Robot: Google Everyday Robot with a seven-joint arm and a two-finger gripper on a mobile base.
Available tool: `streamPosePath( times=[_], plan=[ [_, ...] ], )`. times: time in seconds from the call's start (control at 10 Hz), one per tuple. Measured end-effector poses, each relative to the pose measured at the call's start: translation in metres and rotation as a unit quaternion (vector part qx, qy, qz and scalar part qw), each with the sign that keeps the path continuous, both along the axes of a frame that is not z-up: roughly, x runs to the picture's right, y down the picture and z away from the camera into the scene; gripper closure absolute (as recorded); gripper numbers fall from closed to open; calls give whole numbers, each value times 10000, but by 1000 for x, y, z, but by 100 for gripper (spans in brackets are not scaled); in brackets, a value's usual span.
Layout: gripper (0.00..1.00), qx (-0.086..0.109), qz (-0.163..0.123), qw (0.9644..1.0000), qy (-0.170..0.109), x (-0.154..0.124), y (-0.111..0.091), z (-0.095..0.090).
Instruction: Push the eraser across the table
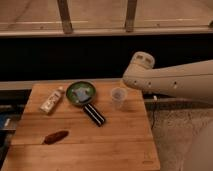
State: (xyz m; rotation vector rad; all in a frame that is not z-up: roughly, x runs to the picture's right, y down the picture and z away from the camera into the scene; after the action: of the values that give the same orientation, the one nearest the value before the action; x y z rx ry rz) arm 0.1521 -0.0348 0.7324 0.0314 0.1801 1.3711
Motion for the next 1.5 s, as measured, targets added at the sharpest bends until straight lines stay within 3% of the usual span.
streamPosePath(
  times=[0.9, 1.0, 1.5],
  plan=[
    [21, 2, 0, 10000, -1, 0, 0, 0],
    [27, 2, 0, 10000, -1, 0, 0, 0],
    [76, 11, 2, 10000, -3, 0, -1, -1]
  ],
)
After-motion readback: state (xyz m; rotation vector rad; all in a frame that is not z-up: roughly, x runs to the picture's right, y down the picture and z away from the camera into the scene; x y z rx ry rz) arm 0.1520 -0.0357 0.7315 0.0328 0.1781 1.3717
